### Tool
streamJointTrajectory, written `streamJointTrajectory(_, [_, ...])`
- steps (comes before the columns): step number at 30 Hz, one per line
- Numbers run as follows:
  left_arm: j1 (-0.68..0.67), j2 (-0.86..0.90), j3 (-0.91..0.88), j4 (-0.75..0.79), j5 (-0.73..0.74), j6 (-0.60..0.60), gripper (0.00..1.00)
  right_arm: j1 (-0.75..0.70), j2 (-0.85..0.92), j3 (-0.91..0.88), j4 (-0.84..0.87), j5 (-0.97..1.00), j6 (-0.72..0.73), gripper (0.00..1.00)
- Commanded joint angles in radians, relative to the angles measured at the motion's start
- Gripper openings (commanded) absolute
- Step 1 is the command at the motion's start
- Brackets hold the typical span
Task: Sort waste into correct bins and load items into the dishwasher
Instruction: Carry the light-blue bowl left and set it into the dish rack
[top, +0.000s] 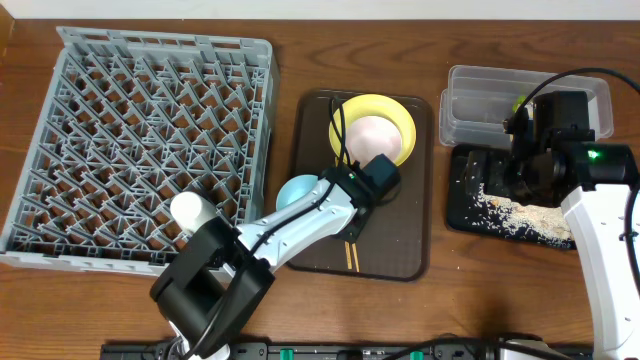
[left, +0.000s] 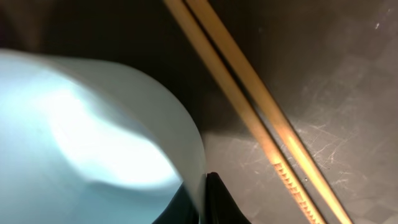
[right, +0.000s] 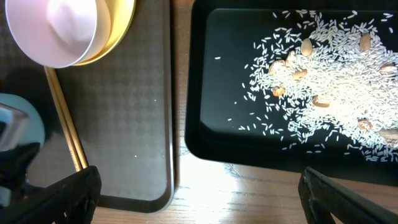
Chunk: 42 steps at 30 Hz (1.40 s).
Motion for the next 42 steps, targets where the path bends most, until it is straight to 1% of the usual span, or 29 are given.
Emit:
streamJointTrajectory(1, [0.004,-0.059,0.058,-0.024,-0.06,0.001,0.07,-0.007,-0.013,0.01,-0.001,0.001,0.011,0.99])
streamJointTrajectory(9, [0.025,-0.188,0.066,-0.039,-0.145,0.002,0.07,-0.007,-0.013,0.01,-0.001,0.001,0.01,0.99])
streamJointTrajectory(12, [0.072,-0.254,0.066,-0.039,-0.143,0.015,0.08,-0.007,-0.013,0.01,-0.001,0.002,0.01,0.99])
streamJointTrajectory(16, [0.16,-0.338,0.067,-0.038,-0.13,0.08,0.07,-0.007,-0.013,0.01,-0.001,0.001,0.01,0.99])
streamJointTrajectory(19, [0.256,-0.393,0.067,-0.027,-0.002,0.151,0.08,-0.007,-0.013,0.01,-0.001,0.001,0.01,0.99])
streamJointTrajectory(22, [0.373,-0.425,0.067,-0.016,0.149,0.183,0.08,-0.007,-0.013,0.01,-0.001,0.001,0.01,0.99])
streamJointTrajectory(26, [0.557,-0.434,0.066,-0.005,0.415,0.257,0.08,-0.007,-0.013,0.01,-0.002,0.001,0.01,0.99])
streamJointTrajectory(29, [0.695,-0.424,0.066,0.0,0.648,0.311,0.07,-0.007,-0.013,0.01,-0.002,0.001,0.011,0.99])
streamJointTrajectory(32, [0.821,-0.404,0.066,0.007,0.848,0.336,0.08,-0.007,-0.013,0.01,-0.002,0.001,0.01,0.99])
streamJointTrajectory(36, [0.957,-0.355,0.066,0.011,1.053,0.356,0.08,-0.007,-0.013,0.01,-0.004,0.001,0.01,0.99])
streamJointTrajectory(38, [1.003,-0.321,0.066,0.011,1.162,0.37,0.08,-0.007,-0.013,0.01,-0.005,0.002,0.01,0.99])
streamJointTrajectory(42, [1.071,-0.237,0.066,0.011,1.301,0.369,0.07,-0.007,-0.013,0.01,-0.005,0.001,0.01,0.99])
